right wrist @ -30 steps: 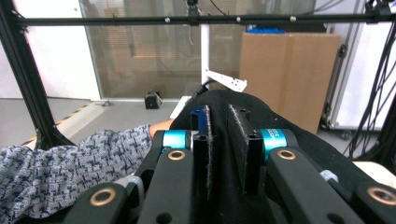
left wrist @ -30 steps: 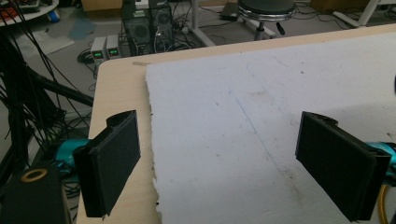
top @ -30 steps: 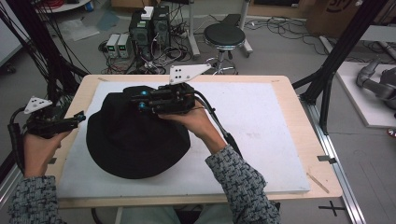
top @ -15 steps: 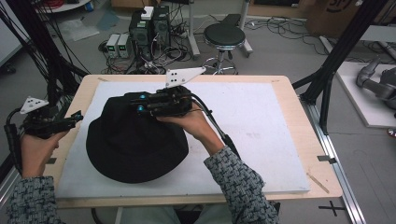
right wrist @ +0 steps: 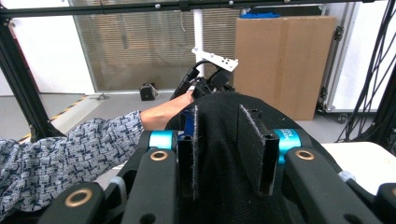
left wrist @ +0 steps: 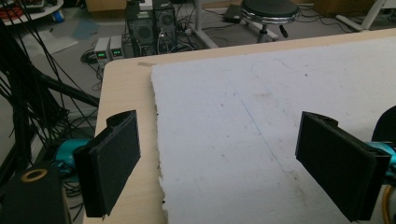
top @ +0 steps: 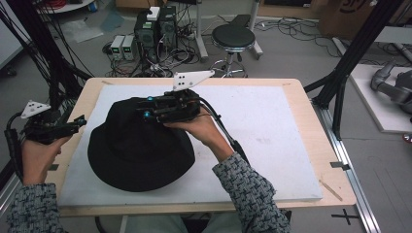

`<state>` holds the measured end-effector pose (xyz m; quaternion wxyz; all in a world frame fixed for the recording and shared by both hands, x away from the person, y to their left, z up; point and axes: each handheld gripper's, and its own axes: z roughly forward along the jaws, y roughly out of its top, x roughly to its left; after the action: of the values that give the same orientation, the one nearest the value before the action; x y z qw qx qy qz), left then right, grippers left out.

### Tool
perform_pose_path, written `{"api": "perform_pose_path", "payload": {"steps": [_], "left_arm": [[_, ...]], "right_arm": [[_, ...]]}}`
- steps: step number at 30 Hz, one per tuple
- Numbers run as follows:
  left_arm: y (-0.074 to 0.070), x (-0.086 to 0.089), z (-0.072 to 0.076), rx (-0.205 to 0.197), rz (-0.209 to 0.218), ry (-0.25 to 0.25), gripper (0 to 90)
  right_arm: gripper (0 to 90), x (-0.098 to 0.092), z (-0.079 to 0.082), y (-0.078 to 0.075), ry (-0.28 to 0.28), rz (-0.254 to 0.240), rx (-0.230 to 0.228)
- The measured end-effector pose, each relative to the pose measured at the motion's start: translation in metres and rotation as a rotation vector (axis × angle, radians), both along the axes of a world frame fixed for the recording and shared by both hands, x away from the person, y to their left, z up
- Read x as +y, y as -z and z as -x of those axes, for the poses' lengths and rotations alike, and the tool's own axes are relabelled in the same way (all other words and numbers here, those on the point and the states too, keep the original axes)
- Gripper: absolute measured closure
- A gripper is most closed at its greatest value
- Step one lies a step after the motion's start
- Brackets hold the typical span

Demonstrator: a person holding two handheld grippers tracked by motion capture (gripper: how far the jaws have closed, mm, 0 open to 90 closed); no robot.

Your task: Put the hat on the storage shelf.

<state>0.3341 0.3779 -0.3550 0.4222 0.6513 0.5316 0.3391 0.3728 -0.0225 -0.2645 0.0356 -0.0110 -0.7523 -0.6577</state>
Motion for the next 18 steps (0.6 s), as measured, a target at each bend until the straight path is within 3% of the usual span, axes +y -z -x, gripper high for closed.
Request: {"api": "perform_pose_path", "payload": {"steps": [18], "left_arm": [[0.0003,-0.0002,-0.0015,-0.001,0.001,0.005,14.2]], "right_arm": [[63.2,-0.0094,-0.0021,-0.0037,0.032,-0.013,0.004]]}}
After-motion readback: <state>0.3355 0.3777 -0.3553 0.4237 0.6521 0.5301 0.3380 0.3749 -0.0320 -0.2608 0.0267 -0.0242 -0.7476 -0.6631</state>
